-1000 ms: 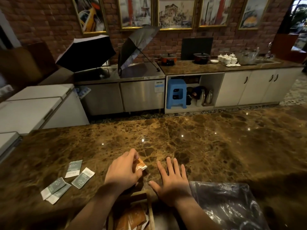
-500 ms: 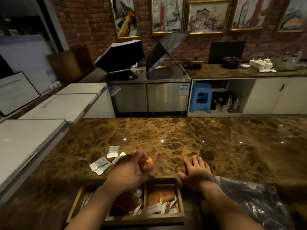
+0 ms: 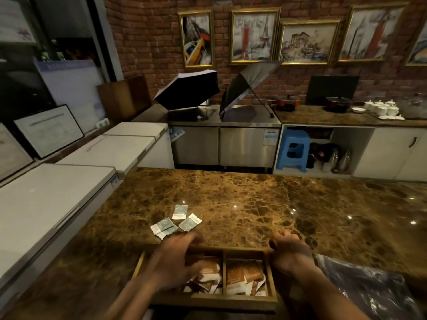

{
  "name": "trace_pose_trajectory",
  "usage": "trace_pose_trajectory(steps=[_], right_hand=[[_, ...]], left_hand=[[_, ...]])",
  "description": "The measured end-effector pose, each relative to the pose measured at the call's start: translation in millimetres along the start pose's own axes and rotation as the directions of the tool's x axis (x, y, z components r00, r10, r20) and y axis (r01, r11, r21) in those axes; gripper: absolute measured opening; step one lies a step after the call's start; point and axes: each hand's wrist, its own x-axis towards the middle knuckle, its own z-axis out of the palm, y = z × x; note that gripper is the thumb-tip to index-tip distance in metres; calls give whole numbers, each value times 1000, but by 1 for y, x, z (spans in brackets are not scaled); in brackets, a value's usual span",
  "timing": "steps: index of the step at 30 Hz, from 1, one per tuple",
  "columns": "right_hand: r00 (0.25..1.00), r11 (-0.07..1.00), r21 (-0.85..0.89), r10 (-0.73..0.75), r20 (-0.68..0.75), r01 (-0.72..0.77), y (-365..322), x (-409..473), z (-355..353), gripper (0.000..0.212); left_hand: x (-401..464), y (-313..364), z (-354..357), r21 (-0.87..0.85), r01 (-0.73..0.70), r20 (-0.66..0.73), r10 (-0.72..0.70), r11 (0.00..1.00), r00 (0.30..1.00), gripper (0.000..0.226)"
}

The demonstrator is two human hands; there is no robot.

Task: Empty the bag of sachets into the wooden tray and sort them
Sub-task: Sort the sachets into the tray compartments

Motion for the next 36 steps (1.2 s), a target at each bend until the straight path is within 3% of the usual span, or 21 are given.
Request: trace_pose_trajectory(steps=[3,7,12,15,24,28,31,34,36], right_hand=[[996,996,88,-25,-83,33,-15,5,-11,26],[984,982,170,-51,-169,81,-58,16,-24,17],[985,947,289,-102,-138,139,-116,31,-25,20],[989,935,327,-118,-85,140,-153,41,-20,23],[991,965,227,-133,-21,134,-221,78,16,42],[987,981,110,-155,-31,157,-233,86,30,38],[983,980,103,-162,-92,171,-241,87,35,25],[987,951,282,-93,-127,126,-244,85,34,15],[992,905,416,-34,-125,84,-242,84,29,22]], left_hand=[[3,-20,-8,-129,184,-102,-198,974,975,46],[11,-63,-20,-215,242,-219,-288,946,932,29],[32,-112,-19,-299,372,-203,-440,879,875,29],[50,-134,-19,-239,403,-169,-446,884,879,19],[77,-171,-3,13,311,0,-311,950,950,28],[74,-174,-2,77,240,-95,-232,968,968,30],[68,-177,-4,-14,244,-163,-243,970,956,26],[65,-182,-11,-151,289,-203,-316,945,927,29],[65,-183,-19,-270,285,-248,-352,920,902,31]])
